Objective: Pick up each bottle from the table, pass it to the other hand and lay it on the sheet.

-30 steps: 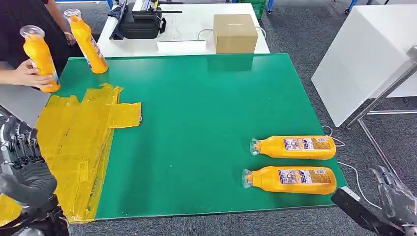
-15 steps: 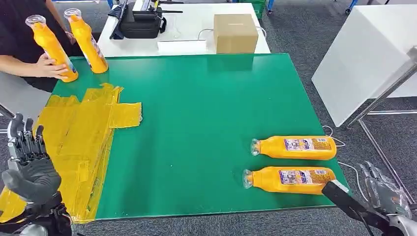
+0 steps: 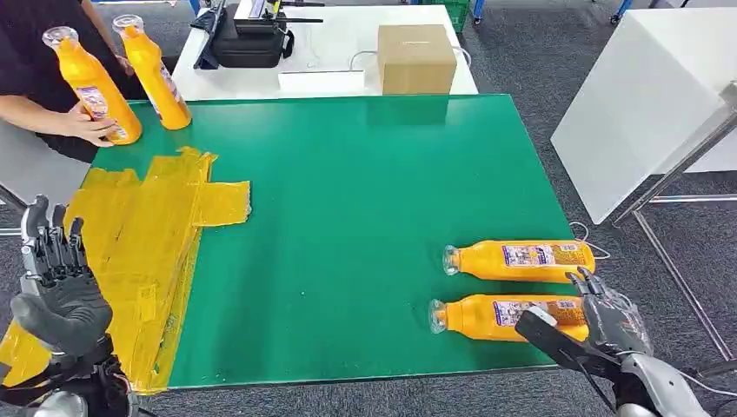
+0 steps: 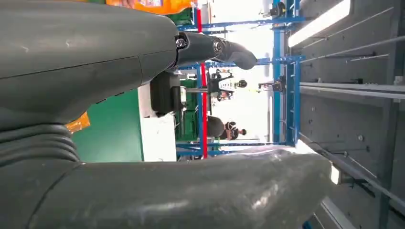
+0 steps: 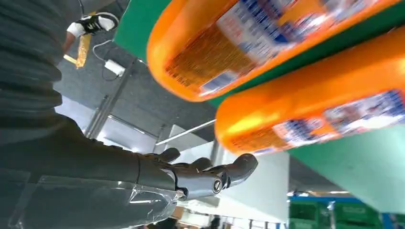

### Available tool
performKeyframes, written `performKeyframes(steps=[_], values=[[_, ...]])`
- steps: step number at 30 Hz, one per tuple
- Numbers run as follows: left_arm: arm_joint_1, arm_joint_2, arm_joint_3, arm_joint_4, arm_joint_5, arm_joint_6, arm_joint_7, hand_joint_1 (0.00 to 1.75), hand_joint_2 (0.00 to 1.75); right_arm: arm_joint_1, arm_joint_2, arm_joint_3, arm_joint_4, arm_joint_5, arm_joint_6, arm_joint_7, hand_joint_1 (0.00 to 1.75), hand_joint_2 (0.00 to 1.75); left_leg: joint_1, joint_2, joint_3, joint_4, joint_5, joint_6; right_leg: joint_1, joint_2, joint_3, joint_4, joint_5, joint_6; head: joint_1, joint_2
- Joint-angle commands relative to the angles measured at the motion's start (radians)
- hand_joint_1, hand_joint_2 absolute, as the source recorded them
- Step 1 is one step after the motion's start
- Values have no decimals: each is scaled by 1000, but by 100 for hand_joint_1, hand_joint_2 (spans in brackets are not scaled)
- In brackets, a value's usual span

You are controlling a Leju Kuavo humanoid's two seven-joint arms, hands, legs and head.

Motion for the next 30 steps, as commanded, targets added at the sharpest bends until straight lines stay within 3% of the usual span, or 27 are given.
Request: performKeyframes(steps=[1, 4, 14, 16, 21, 22, 23, 30], values=[[-23, 6, 9, 66, 5, -4, 8, 0, 0, -84, -19, 168, 99, -3, -8, 23, 0, 175, 1, 4, 10, -4, -2, -2, 1, 2, 10, -4, -1, -1, 0, 0], [-27, 5, 13, 69, 11, -3, 7, 0, 0, -86, -30, 196, 107, -5, -4, 30, 0, 175, 1, 1, 3, -1, 0, -1, 1, 1, 3, -2, 0, -1, 0, 0], [-49, 8, 17, 81, 22, -5, 8, 0, 0, -91, -63, 252, 127, -13, 18, 55, 0, 175, 0, 0, 5, -2, -1, -1, 0, -1, 5, -2, 0, -1, 0, 0], [-56, 16, 11, 88, 30, -3, 18, 0, 0, -95, -99, 282, 148, -41, 57, 97, 0, 175, 1, 1, 10, -3, -2, -2, 1, -1, 10, -4, -1, -1, 0, 0], [-74, 29, -6, 95, 40, 5, 30, 0, 0, -77, -159, 319, 184, -25, 117, 166, 0, 175, 0, -1, 3, -1, 0, -1, 0, -2, 4, -2, 0, 0, 0, 0], [-73, 32, -10, 96, 42, 9, 34, 0, 0, -69, -164, 324, 184, -7, 122, 189, 14, 175, 1, -1, 6, -2, -1, -1, 1, -2, 6, -3, 0, -1, 0, 0], [-72, 33, -12, 94, 44, 10, 35, 0, 0, -60, -163, 324, 183, 0, 120, 195, 171, 175, 1, -1, 5, -2, -1, -1, 1, -2, 6, -3, -1, -1, 0, 0], [-71, 38, -19, 95, 48, 13, 39, 0, 0, -33, -165, 316, 191, 26, 130, 226, 175, 175, 0, -2, 5, -2, 0, -1, 1, -3, 5, -3, -1, -1, 0, 0]])
